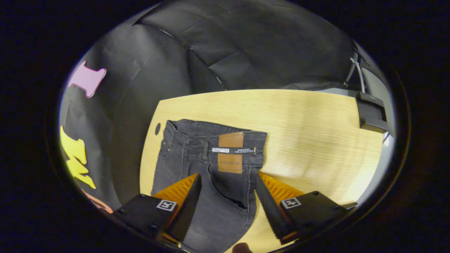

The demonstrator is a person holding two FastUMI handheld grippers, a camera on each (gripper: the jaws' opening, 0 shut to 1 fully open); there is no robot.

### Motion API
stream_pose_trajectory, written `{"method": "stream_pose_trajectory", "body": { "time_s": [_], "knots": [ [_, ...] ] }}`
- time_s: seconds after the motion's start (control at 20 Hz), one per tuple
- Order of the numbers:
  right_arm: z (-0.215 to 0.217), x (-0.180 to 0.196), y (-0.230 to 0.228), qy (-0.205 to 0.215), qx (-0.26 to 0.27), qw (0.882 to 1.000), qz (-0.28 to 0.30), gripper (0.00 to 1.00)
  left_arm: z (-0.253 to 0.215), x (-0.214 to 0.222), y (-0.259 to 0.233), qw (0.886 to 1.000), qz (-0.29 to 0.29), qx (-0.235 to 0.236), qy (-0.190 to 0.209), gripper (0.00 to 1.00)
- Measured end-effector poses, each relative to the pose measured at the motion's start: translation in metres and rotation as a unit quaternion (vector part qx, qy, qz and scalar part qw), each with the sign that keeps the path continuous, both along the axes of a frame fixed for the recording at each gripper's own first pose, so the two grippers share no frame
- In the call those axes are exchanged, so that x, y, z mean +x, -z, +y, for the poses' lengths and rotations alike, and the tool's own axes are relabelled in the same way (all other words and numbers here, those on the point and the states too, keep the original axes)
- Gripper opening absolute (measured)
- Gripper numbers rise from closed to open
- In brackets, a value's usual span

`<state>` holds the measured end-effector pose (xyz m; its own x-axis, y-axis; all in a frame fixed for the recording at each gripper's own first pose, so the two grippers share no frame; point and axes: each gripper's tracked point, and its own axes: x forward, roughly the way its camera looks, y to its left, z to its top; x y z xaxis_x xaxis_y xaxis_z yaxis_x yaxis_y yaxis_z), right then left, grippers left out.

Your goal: Grasp the waist and the cuffs of the jeans and fold them to make the two legs overlap; first hold the waist and fold one-third of the jeans toward the cuffs, then hold the cuffs and fold the remaining one-third in the same direction to finish folding.

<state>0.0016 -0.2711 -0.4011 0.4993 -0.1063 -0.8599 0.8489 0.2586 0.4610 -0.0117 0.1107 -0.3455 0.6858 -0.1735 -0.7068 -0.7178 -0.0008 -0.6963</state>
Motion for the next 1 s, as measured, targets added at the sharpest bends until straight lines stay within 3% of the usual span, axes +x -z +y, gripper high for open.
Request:
{"method": "stream_pose_trajectory", "body": {
  "time_s": [0.1,0.3,0.5,1.0],
  "knots": [
    [-0.003,-0.004,0.005,-0.007,0.010,0.999,0.032,0.65,-0.001,0.002,-0.002,1.000,-0.005,0.002,0.005,0.06],
    [-0.005,-0.002,0.013,0.027,0.078,0.996,0.027,0.02,-0.002,0.003,-0.006,1.000,-0.008,-0.001,0.011,0.06],
    [-0.004,-0.006,-0.007,0.001,0.084,0.996,0.003,0.01,-0.005,0.000,-0.021,0.999,0.000,-0.001,0.050,0.05],
    [0.014,0.018,-0.097,-0.028,0.108,0.990,-0.084,0.00,0.000,0.031,-0.086,0.998,-0.030,-0.006,0.054,0.04]
  ]
}}
